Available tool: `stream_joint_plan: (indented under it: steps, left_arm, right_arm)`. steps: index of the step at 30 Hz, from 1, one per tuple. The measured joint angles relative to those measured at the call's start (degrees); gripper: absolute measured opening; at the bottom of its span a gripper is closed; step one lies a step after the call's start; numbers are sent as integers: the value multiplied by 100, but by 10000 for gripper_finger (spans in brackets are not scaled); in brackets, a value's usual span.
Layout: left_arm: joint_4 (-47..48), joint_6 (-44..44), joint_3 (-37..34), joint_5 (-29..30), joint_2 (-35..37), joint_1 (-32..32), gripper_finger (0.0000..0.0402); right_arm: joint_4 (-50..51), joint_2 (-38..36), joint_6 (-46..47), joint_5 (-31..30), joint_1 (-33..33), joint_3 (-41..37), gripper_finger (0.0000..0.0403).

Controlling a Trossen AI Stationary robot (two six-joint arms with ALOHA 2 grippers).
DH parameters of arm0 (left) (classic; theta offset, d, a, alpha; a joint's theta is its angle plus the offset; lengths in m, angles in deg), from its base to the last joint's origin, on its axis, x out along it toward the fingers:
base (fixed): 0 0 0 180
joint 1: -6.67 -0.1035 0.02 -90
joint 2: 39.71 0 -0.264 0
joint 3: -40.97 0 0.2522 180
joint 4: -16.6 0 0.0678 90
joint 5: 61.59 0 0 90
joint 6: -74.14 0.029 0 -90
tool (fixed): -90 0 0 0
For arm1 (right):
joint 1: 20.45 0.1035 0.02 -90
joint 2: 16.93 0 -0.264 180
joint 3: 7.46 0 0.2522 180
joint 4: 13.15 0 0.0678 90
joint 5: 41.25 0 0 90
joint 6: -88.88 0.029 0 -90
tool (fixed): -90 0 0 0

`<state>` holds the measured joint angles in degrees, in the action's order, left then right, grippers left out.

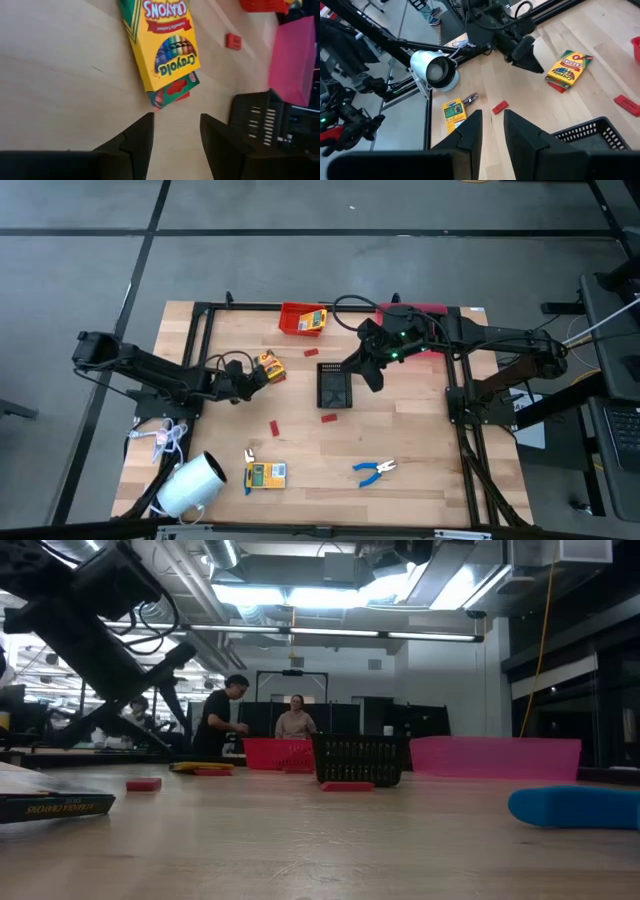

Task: Pick & Place School Supplies
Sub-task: Put the yellow crayon box into the red bin

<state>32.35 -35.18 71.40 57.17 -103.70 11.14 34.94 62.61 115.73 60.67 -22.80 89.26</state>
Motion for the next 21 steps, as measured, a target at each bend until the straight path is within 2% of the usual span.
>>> stream_joint_plan:
  steps: [10, 21]
  left_arm:
    - [-830, -5, 0, -26, -901, -11, 157]
    - [-1145, -106, 0, 221, -1324, -11, 157]
  right_arm:
    - [0, -2, -12, -50, 0, 0, 84]
    - [46, -2, -29, 114, 0, 0, 84]
